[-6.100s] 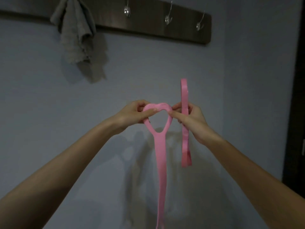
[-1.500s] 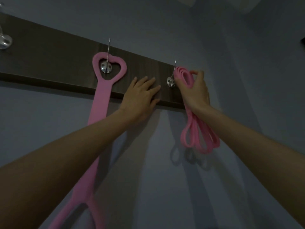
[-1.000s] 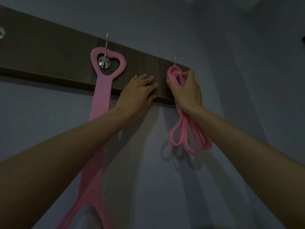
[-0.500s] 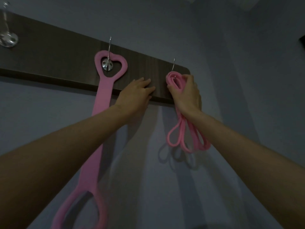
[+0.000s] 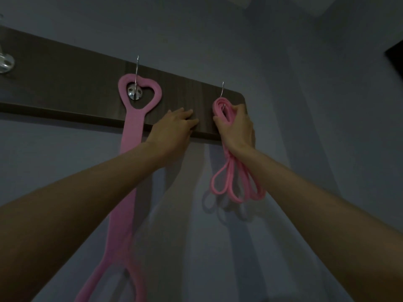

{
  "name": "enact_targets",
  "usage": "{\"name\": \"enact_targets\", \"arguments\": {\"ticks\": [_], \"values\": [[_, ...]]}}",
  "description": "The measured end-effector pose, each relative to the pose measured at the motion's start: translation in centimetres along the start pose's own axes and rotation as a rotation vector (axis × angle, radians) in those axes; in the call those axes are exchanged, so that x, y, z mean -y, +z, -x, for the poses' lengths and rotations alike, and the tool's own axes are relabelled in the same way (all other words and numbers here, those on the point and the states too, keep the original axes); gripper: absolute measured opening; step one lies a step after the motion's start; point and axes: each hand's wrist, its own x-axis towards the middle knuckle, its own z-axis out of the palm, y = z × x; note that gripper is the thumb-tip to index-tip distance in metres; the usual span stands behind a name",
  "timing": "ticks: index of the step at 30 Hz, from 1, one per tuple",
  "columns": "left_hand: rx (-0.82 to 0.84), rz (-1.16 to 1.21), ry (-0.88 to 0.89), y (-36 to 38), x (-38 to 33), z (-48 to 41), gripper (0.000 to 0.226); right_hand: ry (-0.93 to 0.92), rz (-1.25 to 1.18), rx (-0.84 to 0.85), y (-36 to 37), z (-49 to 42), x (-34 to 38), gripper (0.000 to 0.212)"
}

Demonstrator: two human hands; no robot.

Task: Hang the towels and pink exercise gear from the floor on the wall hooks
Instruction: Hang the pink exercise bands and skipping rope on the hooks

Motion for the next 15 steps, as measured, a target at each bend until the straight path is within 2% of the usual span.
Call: {"name": "enact_targets", "arguments": {"ticks": [5, 11, 15], "values": [[0.01, -0.034, 0.009, 0.0, -0.1, 0.5, 0.043, 0.0, 0.096, -0.004, -0.1, 1.5, -0.4, 0.05], [0.042, -0.105, -0.017, -0.2, -0.7, 2.3, 0.048, -0.043, 0.261, 0.095, -0.8, 4.0, -0.5, 0.063], [0.105, -0.113, -0.055, -1.1, -1.6, 3.8, 0.047, -0.085, 0.391, 0.195, -2.3, 5.9, -0.3, 0.051]]}}
